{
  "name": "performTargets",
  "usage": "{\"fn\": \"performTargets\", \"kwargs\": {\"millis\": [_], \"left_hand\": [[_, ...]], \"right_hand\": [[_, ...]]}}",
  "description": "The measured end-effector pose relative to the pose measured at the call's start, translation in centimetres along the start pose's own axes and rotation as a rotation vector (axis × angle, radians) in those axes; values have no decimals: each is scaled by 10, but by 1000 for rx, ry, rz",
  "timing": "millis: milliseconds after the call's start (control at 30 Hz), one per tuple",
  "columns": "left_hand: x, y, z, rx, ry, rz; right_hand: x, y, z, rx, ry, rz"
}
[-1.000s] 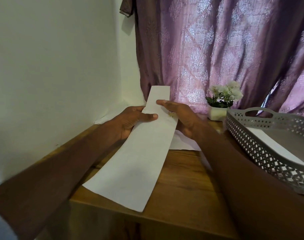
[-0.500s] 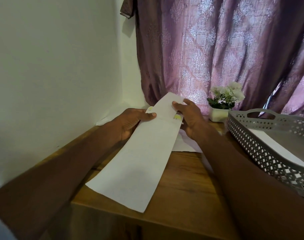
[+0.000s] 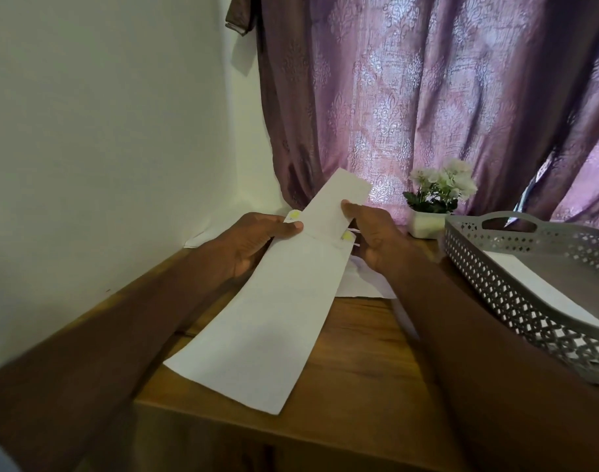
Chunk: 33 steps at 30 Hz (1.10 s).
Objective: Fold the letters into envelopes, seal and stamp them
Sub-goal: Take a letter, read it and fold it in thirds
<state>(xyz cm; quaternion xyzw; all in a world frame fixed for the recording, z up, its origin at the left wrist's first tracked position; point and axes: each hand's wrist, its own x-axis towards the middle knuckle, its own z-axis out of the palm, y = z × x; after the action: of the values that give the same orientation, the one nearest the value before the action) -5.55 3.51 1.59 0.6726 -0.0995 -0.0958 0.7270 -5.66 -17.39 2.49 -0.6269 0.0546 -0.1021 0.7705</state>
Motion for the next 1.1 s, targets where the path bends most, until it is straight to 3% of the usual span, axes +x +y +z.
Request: {"fn": "performTargets", "kwargs": {"millis": [533,700,867,1100], "left_hand": [[2,-1,-3,19,106,6],[1,0,-1,41,109,-4],[-5,1,-1,-8,-36,-88],[-7,1,-2,1,1,-92]], "right_hand": [[-3,2,1,-241,-104,-2],[-2,0,4,-126,11,-47],[0,-2,-2,3,107,-46],[-4,-1,-4,-23,16,35]]}}
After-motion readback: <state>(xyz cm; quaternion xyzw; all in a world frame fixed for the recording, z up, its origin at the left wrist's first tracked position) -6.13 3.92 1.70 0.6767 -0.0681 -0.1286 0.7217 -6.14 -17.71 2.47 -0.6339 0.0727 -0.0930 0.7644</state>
